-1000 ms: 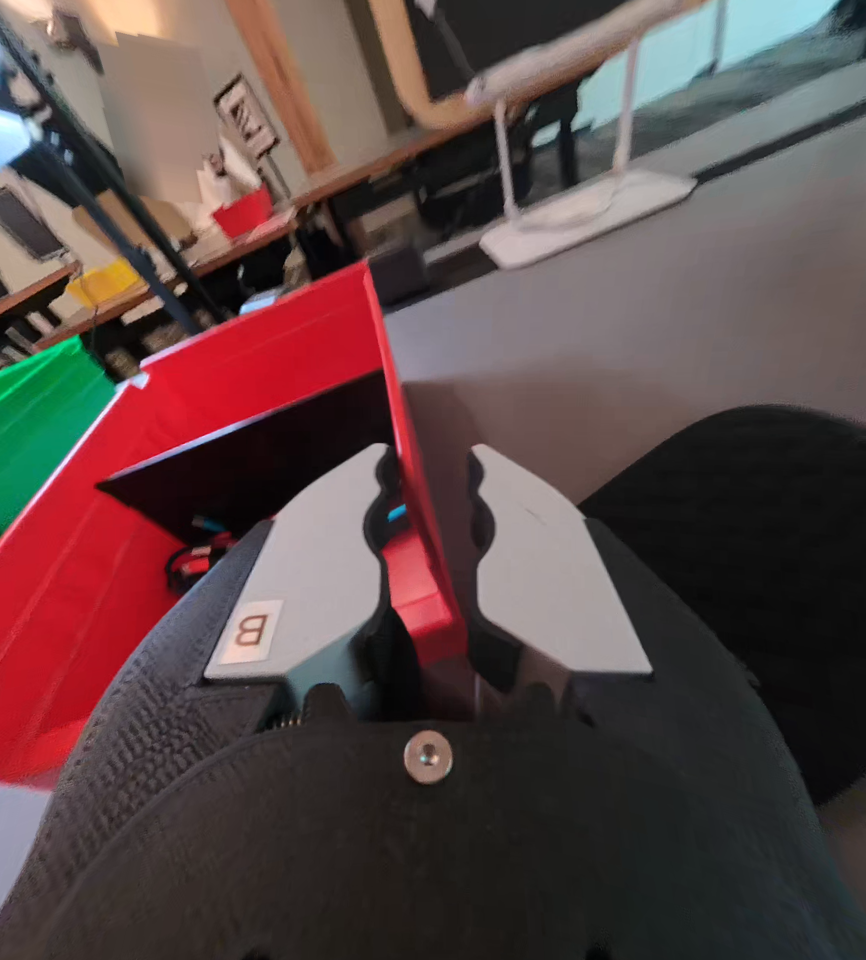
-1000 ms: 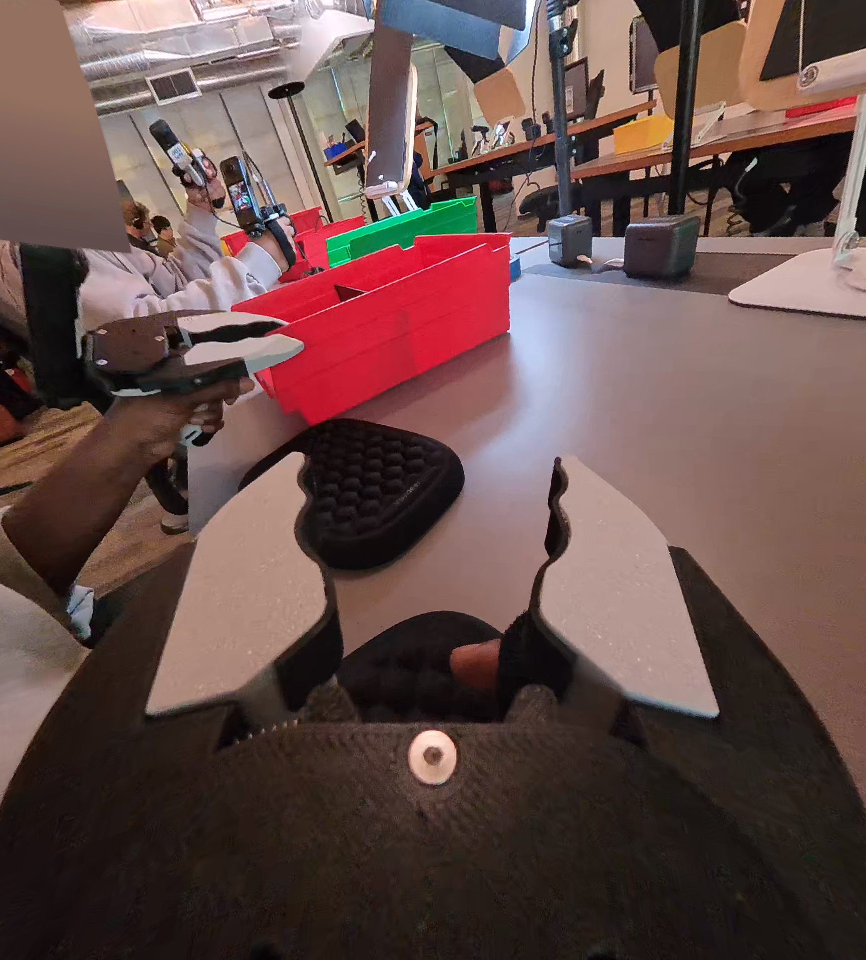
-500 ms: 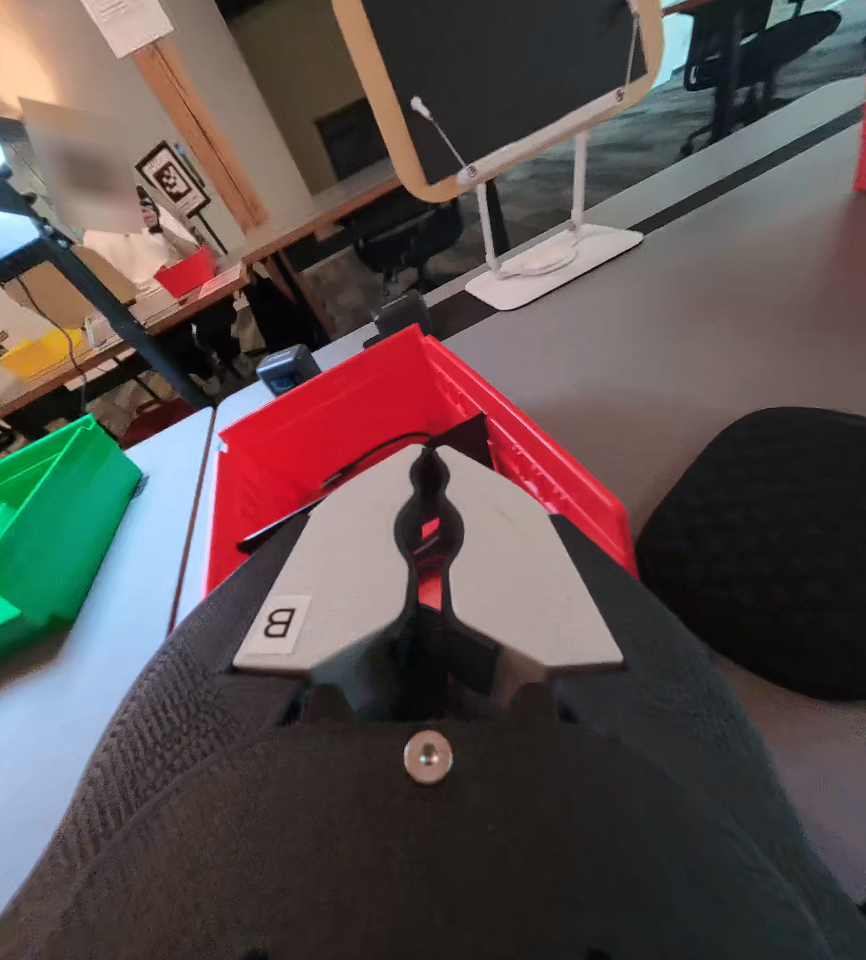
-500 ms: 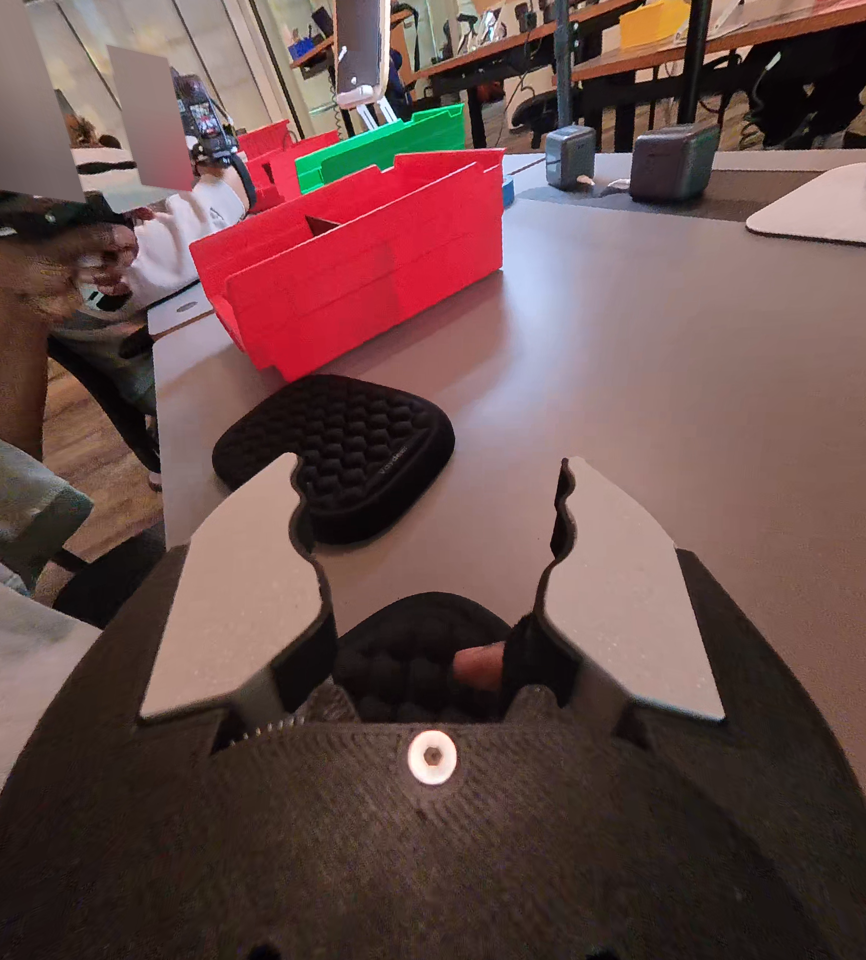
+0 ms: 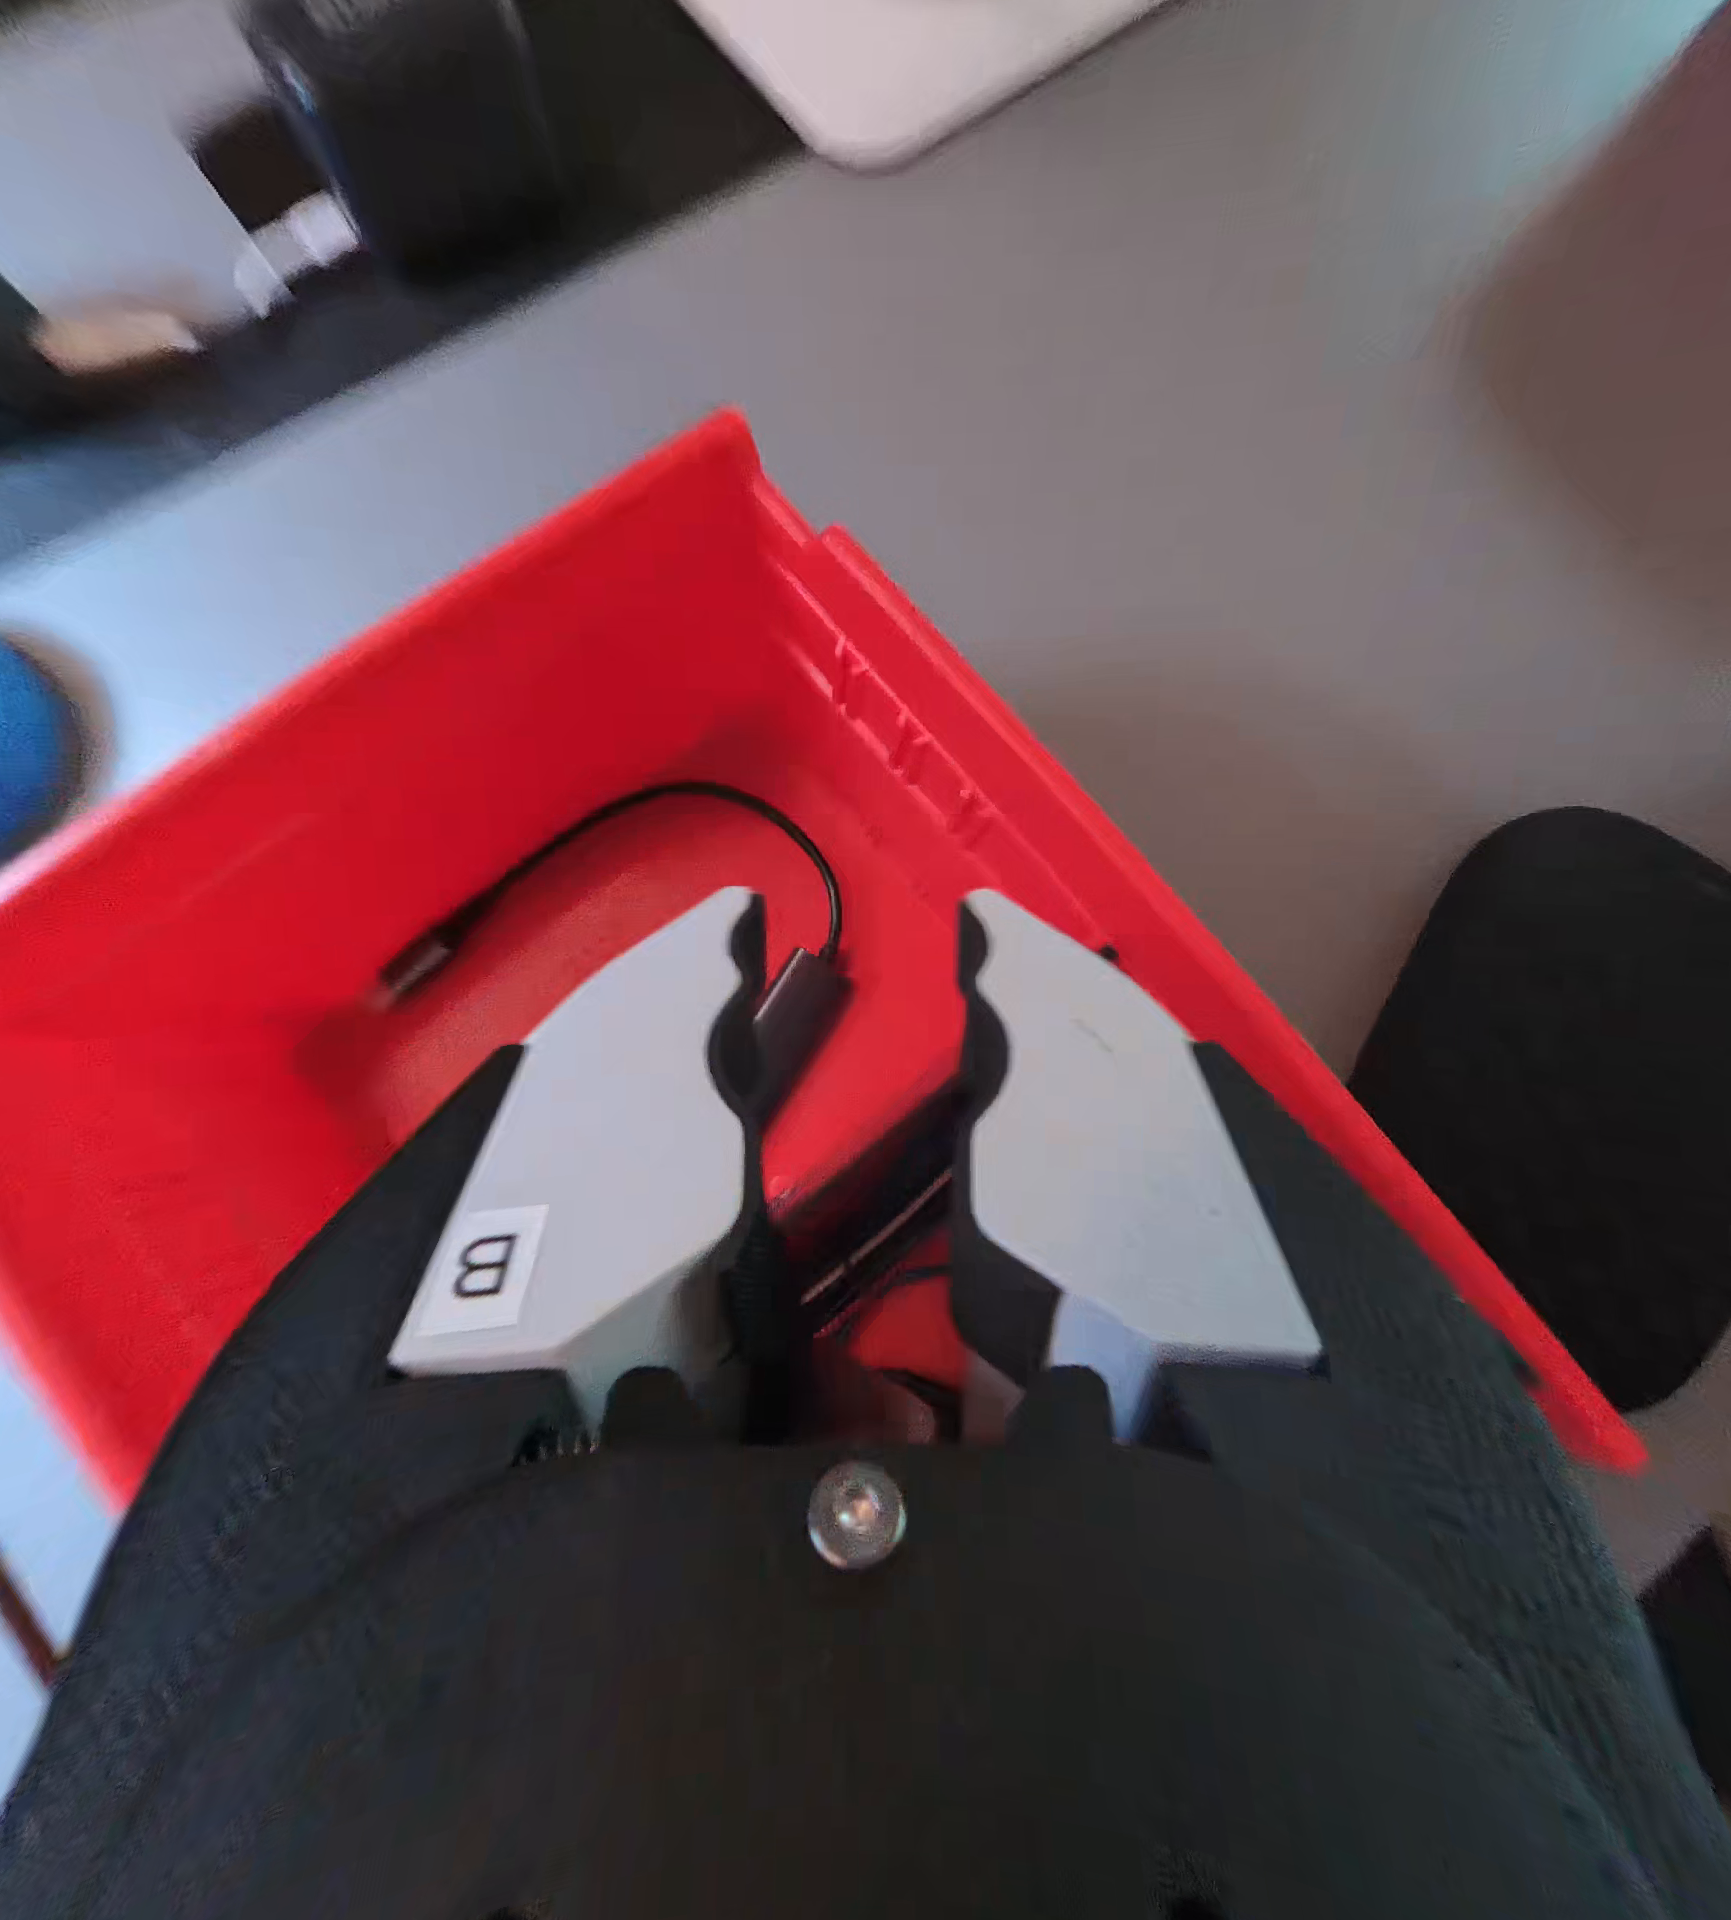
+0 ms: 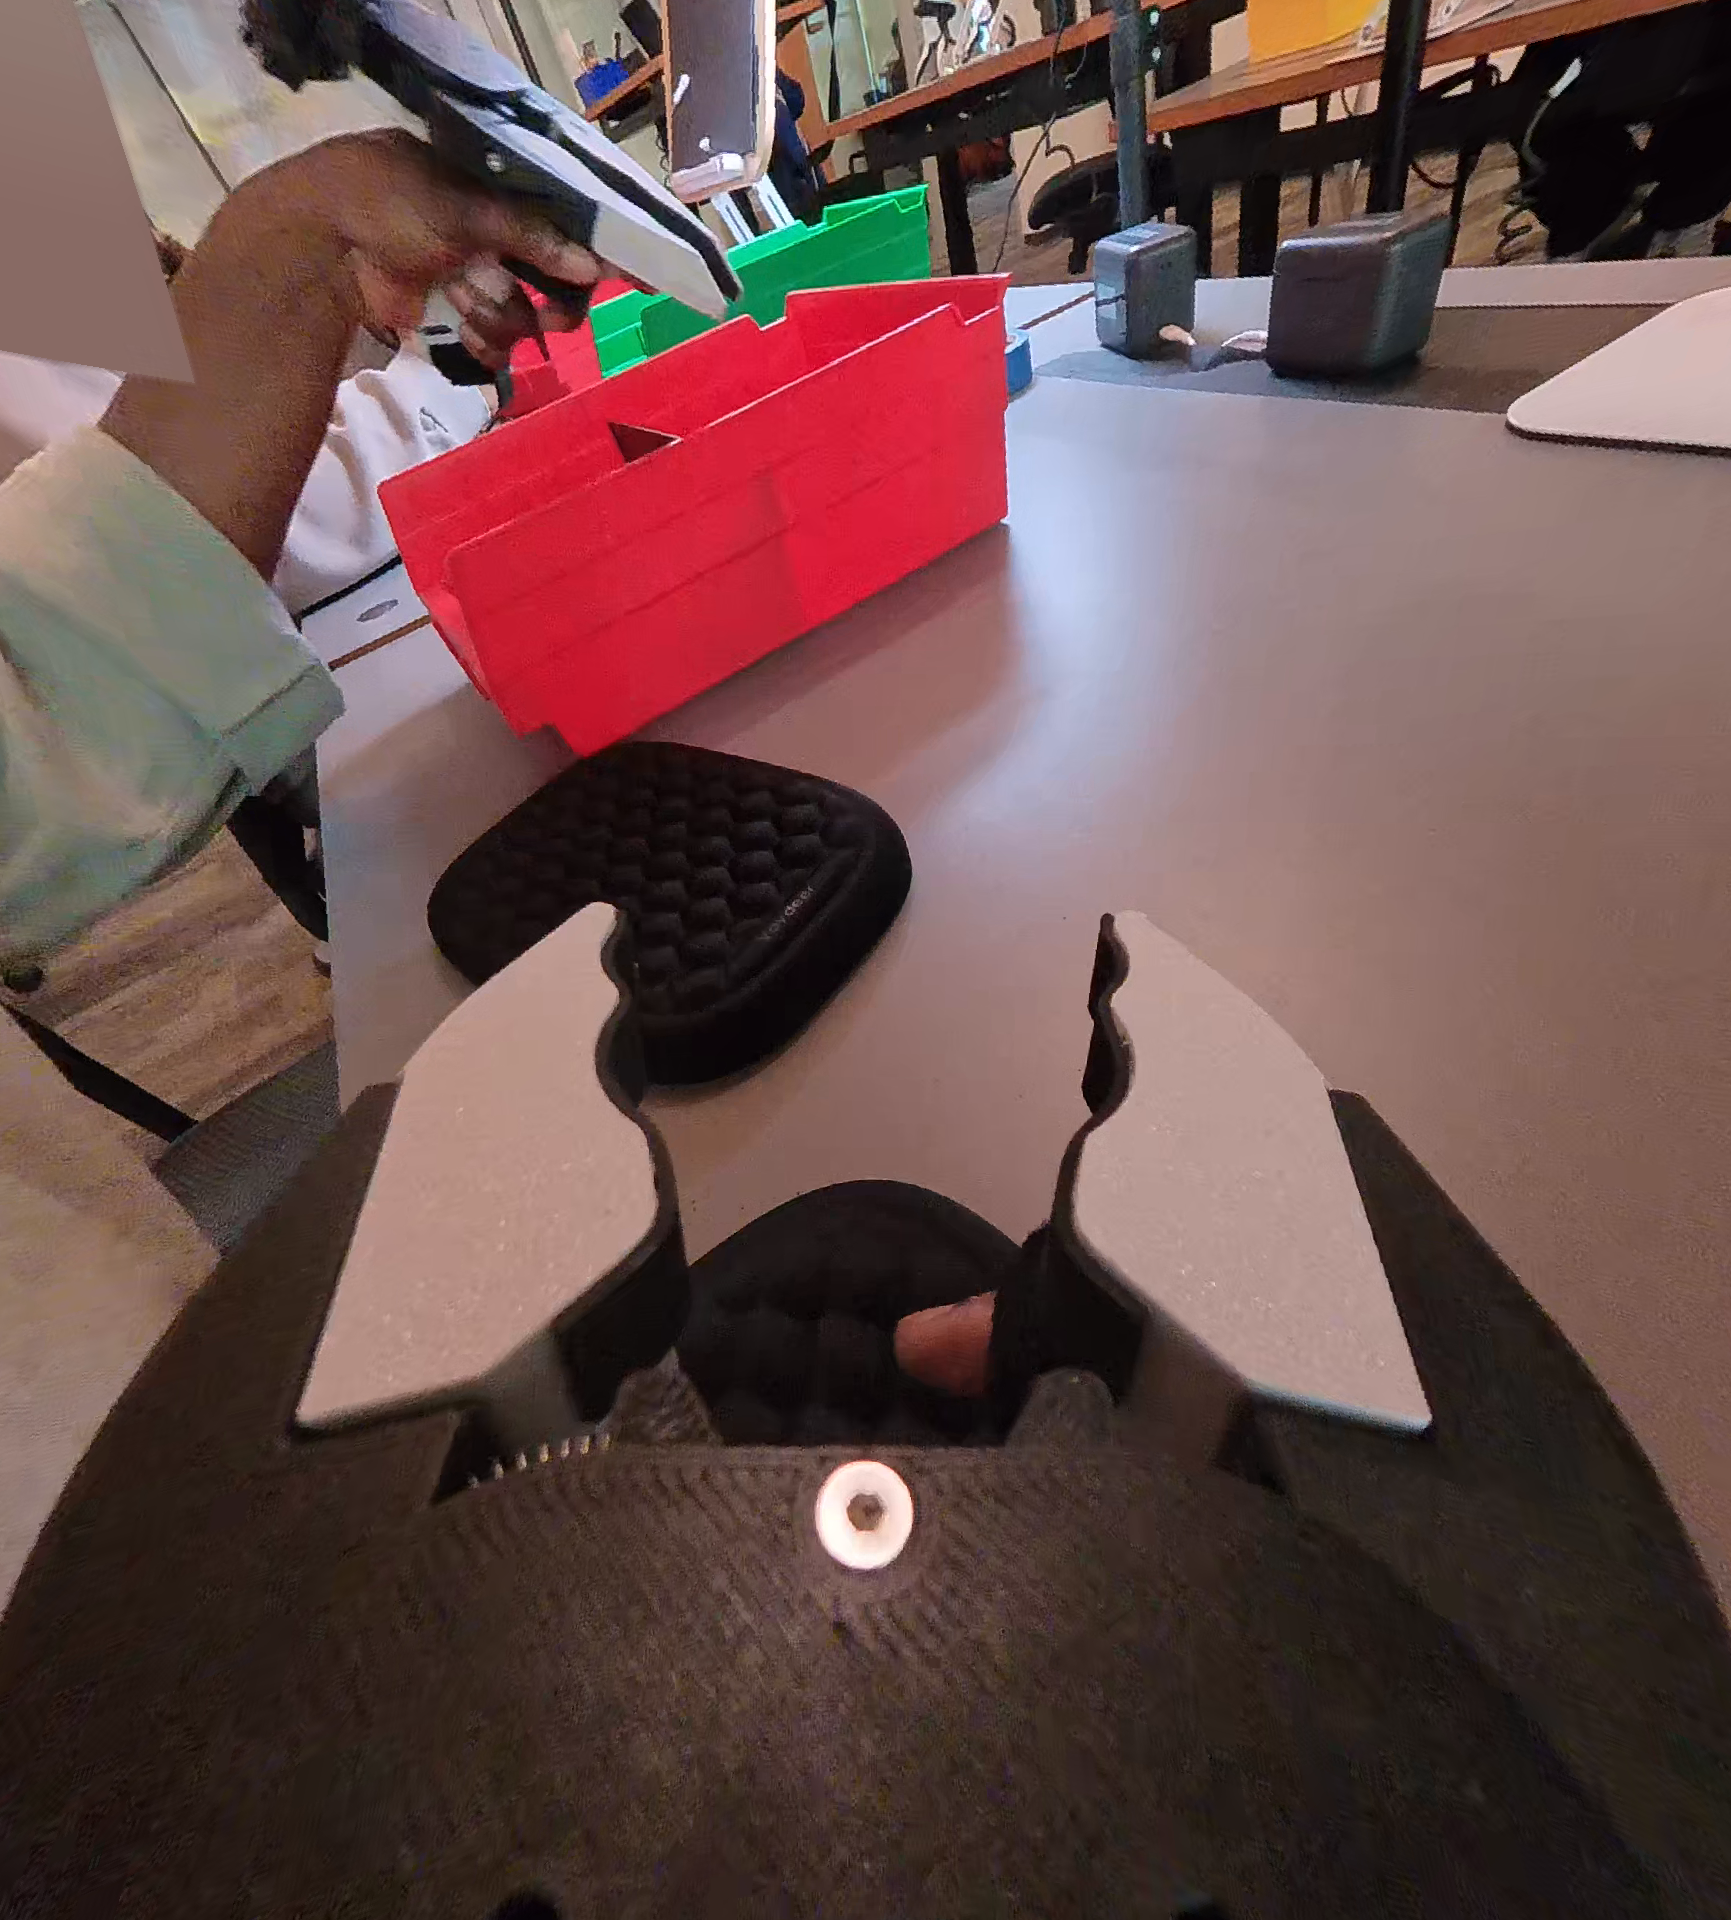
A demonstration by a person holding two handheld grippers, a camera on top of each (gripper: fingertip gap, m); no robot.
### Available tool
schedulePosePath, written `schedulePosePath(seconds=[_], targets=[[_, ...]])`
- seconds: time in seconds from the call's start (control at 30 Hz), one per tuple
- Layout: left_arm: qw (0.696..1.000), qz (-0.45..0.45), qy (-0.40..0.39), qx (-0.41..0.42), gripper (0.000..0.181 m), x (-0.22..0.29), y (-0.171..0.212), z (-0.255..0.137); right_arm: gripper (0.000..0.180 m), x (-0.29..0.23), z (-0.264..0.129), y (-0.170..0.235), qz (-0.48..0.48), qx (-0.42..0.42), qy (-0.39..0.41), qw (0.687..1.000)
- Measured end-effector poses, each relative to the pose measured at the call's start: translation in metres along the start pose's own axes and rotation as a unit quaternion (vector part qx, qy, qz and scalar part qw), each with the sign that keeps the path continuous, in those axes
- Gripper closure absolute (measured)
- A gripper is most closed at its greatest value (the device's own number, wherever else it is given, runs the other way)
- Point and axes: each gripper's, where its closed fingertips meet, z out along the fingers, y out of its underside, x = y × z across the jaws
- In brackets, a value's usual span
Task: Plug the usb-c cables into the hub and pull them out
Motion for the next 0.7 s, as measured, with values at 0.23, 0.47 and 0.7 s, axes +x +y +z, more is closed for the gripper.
schedulePosePath(seconds=[0.23,0.47,0.7], targets=[[0.980,-0.005,0.000,-0.197,0.131,-0.008,0.040,0.079,0.100,0.001,-0.001,-0.001,0.003,0.003,0.004,1.000],[0.935,0.030,-0.024,-0.353,0.144,-0.009,0.073,0.088,0.103,0.004,0.000,0.000,0.008,0.003,0.012,1.000],[0.944,0.060,-0.057,-0.318,0.172,-0.024,0.064,0.086,0.110,0.008,-0.003,-0.003,0.016,0.013,0.024,0.999]])
